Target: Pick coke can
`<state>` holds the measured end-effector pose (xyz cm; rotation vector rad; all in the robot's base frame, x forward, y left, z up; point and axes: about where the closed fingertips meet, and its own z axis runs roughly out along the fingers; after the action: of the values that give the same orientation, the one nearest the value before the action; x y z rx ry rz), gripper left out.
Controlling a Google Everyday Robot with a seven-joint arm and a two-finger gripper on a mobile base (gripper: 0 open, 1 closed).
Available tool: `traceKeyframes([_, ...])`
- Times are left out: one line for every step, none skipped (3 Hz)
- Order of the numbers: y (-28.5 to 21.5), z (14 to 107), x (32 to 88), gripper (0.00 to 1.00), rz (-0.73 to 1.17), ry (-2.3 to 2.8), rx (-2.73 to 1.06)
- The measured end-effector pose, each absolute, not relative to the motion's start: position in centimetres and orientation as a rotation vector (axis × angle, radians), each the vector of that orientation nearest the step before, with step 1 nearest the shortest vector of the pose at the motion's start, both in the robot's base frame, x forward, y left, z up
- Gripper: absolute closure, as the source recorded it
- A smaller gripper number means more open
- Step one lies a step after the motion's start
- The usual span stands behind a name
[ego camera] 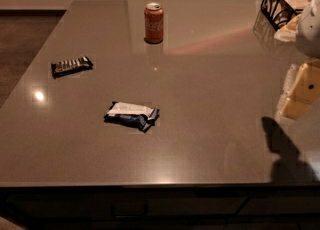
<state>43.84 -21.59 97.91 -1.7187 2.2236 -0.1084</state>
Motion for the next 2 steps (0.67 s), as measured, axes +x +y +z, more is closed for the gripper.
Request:
traceKeyframes([-21.6, 97.9, 43.8, 0.0, -0.109, 2.223, -1.718])
traceKeyframes([-20.6, 98.1, 46.5, 0.0, -0.08, 2.213, -1.632])
